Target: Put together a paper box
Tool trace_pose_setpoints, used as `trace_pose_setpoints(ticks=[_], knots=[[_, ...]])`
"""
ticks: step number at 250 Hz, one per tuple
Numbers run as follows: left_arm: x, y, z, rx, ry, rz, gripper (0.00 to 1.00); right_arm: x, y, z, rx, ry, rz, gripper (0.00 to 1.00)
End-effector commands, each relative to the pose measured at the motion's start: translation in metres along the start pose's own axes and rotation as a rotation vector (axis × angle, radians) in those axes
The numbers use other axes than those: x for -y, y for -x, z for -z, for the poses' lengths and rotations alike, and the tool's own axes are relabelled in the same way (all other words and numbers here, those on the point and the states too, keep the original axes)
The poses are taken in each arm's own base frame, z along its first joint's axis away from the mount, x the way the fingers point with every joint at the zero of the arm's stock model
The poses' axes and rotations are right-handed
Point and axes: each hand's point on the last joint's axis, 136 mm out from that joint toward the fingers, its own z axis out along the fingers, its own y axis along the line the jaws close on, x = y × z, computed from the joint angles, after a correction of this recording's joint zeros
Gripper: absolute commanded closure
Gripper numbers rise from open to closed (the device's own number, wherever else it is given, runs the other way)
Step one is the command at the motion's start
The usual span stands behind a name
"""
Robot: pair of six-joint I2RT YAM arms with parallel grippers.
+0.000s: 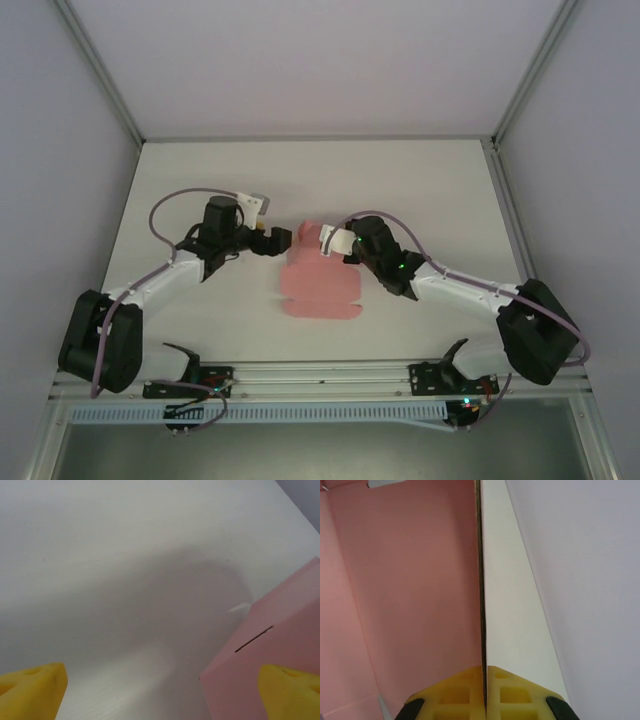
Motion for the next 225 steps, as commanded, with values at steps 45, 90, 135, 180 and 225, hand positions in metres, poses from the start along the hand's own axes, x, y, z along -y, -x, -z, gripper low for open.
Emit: trace_pose_setpoints(ticks=[45,90,135,180,225], knots=[[0.023,-0.019,-0.014,-0.034,-0.073,-0.088,0.14,0.012,0.009,-0.004,-0.008,-0.025,-0.036,1.00],[0.013,-0.029,-0.029,-0.047,-0.051,-0.057,0.22,0.013,0.004,-0.006,-0.048,-0.033,-0.028,1.00],[0.006,-0.044,-0.037,-0.071,-0.037,-0.043,0.24,0.010,-0.005,-0.010,-0.109,-0.041,0.042,1.00],[0.005,-0.055,-0.043,-0.083,-0.046,-0.052,0.25,-0.009,-0.019,-0.020,-0.174,-0.027,0.103,1.00],[0.000,-0.065,-0.049,-0.106,-0.031,-0.065,0.28,-0.023,-0.025,-0.033,-0.208,-0.048,0.145,1.00]])
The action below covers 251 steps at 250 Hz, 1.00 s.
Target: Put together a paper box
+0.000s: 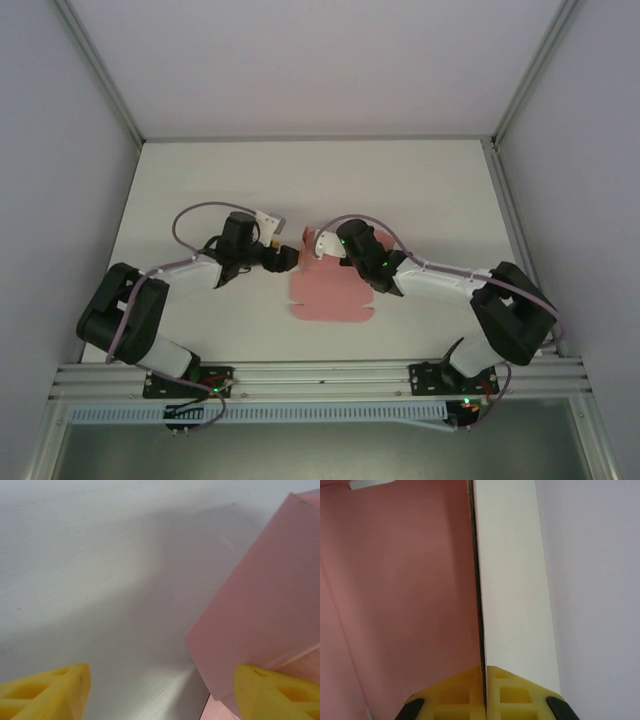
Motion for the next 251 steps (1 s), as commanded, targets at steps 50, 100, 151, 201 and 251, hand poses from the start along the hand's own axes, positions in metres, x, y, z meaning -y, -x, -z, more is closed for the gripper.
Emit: trace_pose_setpoints(ticks=[50,100,151,201,251], knots=[[0.008,-0.009,-0.012,0.001,-0.023,-0.051,0.32,-0.010,0.001,-0.013,-0.065,-0.115,0.098,1.00],[0.025,-0.005,-0.006,0.028,-0.053,-0.095,0.33,-0.007,0.002,-0.009,-0.065,-0.125,0.055,1.00],[0.027,0.000,0.004,0.056,-0.038,-0.112,0.31,-0.001,0.007,0.003,-0.030,-0.107,0.036,1.00],[0.028,0.007,0.008,0.084,-0.036,-0.124,0.27,-0.004,0.010,0.010,0.000,-0.068,0.032,1.00],[0.023,0.014,0.002,0.092,0.024,-0.140,0.23,-0.008,0.014,0.014,0.006,-0.022,0.041,1.00]])
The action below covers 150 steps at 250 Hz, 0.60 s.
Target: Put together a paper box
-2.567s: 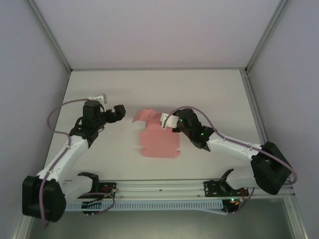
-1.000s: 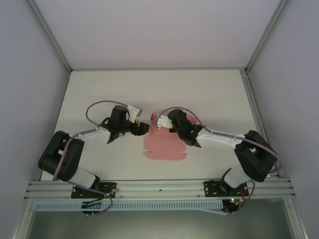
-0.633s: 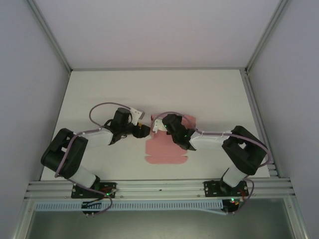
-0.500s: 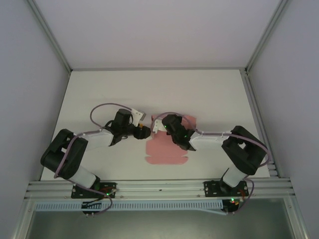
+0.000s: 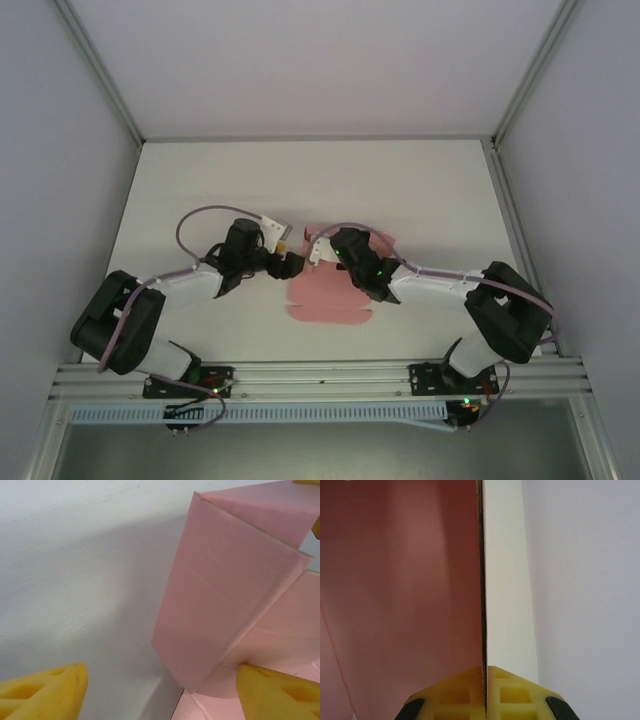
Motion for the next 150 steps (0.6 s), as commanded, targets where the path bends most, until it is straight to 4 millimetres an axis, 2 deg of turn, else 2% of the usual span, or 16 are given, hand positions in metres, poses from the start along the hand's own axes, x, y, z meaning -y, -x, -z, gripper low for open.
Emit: trace_pose_setpoints(ticks=[1,59,75,96,150], knots=[[-0.003,0.013,-0.002,0.038,0.047,-0.044,0.23,-0.005,0.010,0.008,0.038,0.051,-0.010,1.00],[0.010,0.019,-0.010,0.087,0.062,-0.093,0.27,-0.015,0.010,0.009,0.020,0.063,0.005,1.00],[0.006,0.019,-0.011,0.099,0.095,-0.087,0.33,-0.014,0.011,0.011,0.026,0.060,-0.003,1.00],[0.005,0.018,-0.014,0.107,0.131,-0.084,0.45,-0.012,0.011,0.012,0.018,0.058,-0.015,1.00],[0.000,0.014,-0.018,0.111,0.310,-0.146,0.55,-0.018,0.010,0.016,0.003,0.066,-0.029,1.00]])
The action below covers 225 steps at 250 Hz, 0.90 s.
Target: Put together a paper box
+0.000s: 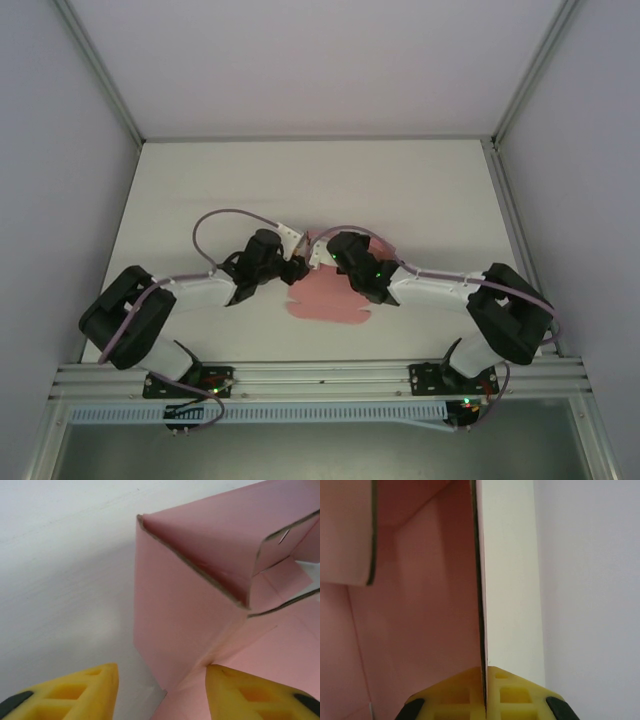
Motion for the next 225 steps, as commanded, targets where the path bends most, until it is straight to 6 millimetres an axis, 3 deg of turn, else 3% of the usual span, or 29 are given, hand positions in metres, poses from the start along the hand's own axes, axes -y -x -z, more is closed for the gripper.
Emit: trace_pose_setpoints(ticks=[1,21,45,93,153,194,225], knots=[[-0.017,0.015,-0.002,0.076,0.170,-0.030,0.56,-0.009,0.011,0.009,0.033,0.042,-0.022,1.00],[-0.021,0.011,-0.005,0.068,0.220,-0.027,0.67,-0.012,0.010,0.009,0.028,0.039,-0.027,1.00],[-0.022,0.008,-0.007,0.065,0.237,-0.011,0.68,-0.014,0.009,0.009,0.024,0.043,-0.040,1.00],[0.014,0.014,0.002,0.153,0.029,-0.061,0.37,-0.017,0.007,0.009,0.022,0.047,-0.045,1.00],[0.032,0.013,0.017,0.169,-0.076,-0.140,0.37,-0.016,0.004,0.009,0.015,0.027,0.013,1.00],[0.019,0.007,0.028,0.179,-0.062,-0.130,0.42,-0.018,-0.008,0.006,-0.015,-0.054,0.155,1.00],[0.004,0.002,0.031,0.172,-0.031,-0.096,0.42,-0.018,-0.004,0.008,-0.004,-0.135,0.230,1.00]])
